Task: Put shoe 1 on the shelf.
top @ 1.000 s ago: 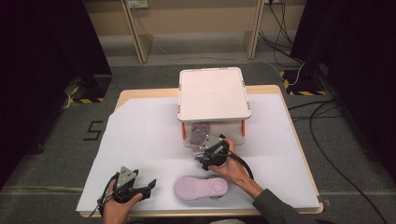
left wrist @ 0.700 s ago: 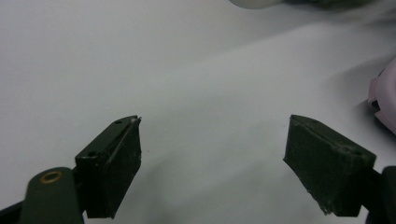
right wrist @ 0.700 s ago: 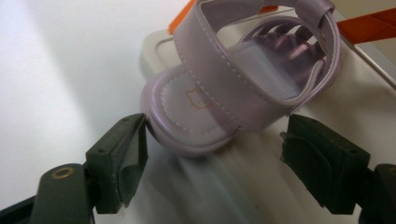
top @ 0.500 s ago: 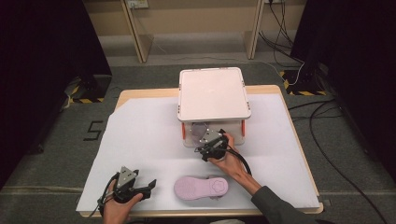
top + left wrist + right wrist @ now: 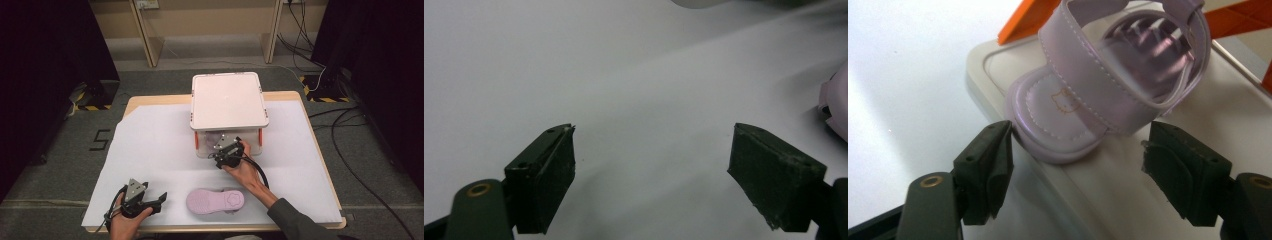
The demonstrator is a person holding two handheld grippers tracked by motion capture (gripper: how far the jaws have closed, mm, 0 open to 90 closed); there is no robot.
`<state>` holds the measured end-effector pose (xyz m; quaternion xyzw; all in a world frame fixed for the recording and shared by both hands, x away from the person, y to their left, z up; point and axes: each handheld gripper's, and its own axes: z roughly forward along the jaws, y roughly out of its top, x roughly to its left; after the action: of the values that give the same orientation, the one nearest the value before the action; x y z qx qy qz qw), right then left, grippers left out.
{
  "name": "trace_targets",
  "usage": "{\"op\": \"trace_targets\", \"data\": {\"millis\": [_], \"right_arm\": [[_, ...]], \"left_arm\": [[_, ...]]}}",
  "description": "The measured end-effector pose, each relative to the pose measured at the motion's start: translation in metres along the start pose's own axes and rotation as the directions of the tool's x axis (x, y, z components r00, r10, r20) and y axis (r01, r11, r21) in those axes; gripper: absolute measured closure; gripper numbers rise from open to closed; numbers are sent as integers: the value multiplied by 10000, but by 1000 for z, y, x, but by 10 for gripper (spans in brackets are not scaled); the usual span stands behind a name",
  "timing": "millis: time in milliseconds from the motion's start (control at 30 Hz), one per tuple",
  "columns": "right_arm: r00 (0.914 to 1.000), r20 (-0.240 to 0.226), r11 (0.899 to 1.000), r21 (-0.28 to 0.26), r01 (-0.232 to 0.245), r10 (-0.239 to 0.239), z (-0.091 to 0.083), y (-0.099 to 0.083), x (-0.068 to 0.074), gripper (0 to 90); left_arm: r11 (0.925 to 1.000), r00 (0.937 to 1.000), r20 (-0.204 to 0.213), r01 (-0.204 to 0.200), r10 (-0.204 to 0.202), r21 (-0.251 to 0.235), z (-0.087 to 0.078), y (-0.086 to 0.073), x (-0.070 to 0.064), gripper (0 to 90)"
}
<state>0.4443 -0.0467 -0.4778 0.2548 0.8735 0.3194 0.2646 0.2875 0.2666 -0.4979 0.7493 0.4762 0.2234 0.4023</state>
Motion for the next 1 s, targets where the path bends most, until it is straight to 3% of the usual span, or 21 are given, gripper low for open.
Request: {"op": "trace_targets", "data": {"millis": [333,433,567,800,1000], "right_arm": [[9996,-1,9992,-290,-267,268,-6,-1,-5,302],[9985,-430,9978,-565,-348,324,-13,1,-4,290],[9944,-1060,9958,-910,-132,35,-36,0,1,292],[9782,-2072,9889,-1424,-431,128,-74,-7,8,292],[9717,-2361,9831,-1794,-352,-83,-97,-12,17,284]], "left_arm": [[10000,10000,-1,-9,9,1,0,0,0,182],[10000,10000,-21,-31,31,-13,-1,0,0,182],[10000,10000,-27,-3,3,-32,-2,0,0,182],[10000,10000,-40,-9,9,-26,-2,0,0,182],[10000,10000,-81,33,-33,-16,-2,-1,2,182]]}}
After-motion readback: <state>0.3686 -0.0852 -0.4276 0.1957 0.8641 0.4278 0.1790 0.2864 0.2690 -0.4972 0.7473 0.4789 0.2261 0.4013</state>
